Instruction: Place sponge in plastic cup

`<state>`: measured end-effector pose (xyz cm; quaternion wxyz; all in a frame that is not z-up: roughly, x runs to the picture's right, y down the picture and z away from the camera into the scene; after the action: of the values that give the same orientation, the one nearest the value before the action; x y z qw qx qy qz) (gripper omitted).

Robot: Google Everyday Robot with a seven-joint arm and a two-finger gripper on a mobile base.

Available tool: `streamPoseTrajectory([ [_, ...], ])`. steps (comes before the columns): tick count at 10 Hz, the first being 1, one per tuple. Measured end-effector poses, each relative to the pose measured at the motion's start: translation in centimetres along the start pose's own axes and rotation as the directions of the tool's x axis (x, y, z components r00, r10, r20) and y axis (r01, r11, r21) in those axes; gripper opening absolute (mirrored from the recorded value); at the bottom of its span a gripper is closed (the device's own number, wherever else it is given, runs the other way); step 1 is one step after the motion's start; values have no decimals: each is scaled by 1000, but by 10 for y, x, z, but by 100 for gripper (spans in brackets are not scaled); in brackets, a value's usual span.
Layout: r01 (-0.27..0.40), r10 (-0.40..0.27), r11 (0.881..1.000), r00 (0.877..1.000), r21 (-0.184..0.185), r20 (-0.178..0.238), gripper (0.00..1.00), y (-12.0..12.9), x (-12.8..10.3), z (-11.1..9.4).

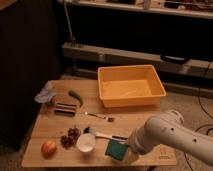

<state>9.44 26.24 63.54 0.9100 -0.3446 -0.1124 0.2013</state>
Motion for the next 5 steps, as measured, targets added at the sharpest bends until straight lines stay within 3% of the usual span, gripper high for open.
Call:
streamPoseTrajectory([
  [5, 10, -10, 1000, 999, 15, -30, 0, -1, -3, 11],
])
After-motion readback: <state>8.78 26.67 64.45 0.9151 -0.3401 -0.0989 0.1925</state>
